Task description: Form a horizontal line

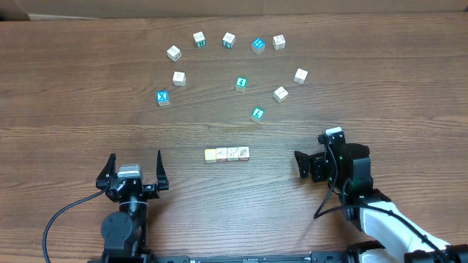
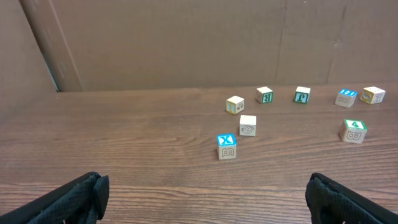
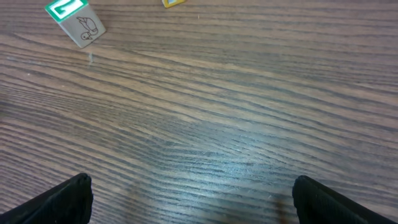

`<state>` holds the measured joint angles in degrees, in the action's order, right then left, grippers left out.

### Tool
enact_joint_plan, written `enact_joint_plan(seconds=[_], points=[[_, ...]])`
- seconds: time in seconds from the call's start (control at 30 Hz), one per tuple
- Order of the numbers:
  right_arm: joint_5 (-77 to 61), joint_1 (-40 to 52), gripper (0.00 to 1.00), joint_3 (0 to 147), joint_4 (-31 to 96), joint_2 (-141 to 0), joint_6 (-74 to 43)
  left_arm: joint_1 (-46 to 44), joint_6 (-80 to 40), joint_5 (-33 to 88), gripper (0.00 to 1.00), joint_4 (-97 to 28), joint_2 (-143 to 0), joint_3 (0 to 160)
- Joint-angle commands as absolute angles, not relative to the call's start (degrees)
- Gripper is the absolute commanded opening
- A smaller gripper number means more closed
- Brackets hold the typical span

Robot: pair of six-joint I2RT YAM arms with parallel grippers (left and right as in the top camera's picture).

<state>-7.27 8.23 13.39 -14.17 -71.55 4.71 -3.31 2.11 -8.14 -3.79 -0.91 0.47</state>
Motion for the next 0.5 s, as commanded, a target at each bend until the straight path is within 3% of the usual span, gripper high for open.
enact_joint_plan(seconds=[0.0,0.47], points=[[-7.6,7.7,1.00,12.2,-14.9,-69.7,4.6,-3.4,3.2,-7.5,1.00,-3.8,-0.2,0.3],[-9.1,5.4,1.00,6.7,-16.3,-59.8,4.6,-3.4,3.2,-7.5,1.00,-3.8,-0.2,0.3]])
